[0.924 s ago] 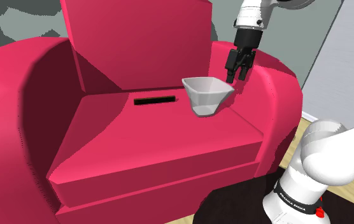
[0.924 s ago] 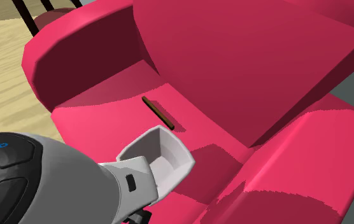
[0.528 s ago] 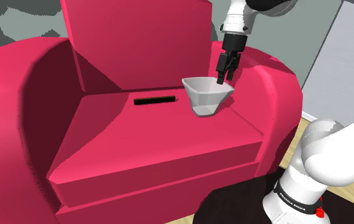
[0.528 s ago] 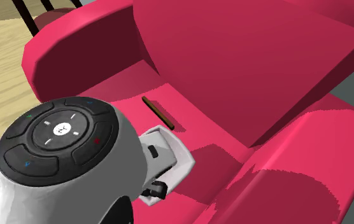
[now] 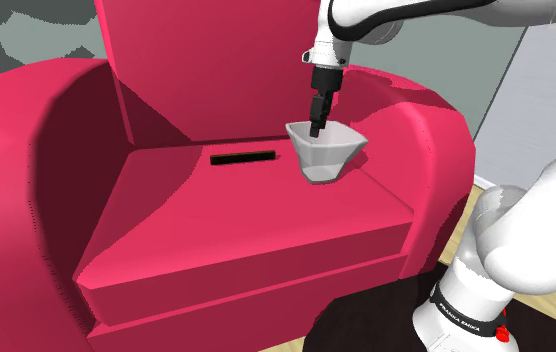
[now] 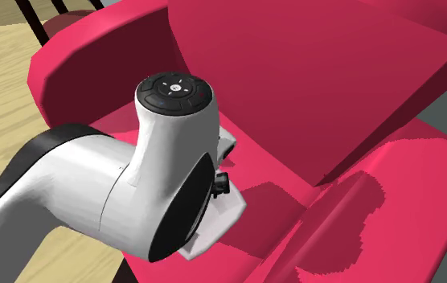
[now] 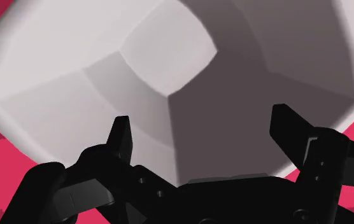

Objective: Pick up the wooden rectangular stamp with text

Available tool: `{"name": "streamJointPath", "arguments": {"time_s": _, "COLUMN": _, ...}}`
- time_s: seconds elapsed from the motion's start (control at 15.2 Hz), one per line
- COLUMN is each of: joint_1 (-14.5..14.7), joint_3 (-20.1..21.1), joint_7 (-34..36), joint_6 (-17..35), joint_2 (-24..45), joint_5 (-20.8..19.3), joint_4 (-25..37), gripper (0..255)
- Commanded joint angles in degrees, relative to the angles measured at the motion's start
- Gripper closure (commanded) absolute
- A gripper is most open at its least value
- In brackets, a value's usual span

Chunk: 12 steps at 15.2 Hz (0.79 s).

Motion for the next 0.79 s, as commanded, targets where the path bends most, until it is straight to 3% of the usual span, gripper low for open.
{"name": "streamJointPath", "arguments": {"time_s": 0.0, "joint_1": 0.93, "joint_3": -0.79, "joint_7": -4.53, "joint_6": 2.22, "joint_2": 4.24, "joint_5": 0.23, "joint_4": 2.01, "gripper": 0}}
{"name": "streamJointPath", "arguments": {"time_s": 0.73, "joint_1": 4.07, "joint_3": -0.60, "joint_7": -25.57, "joint_6": 6.76, "joint_2": 27.66, "joint_5": 3.53, "joint_4": 20.83, "gripper": 0}}
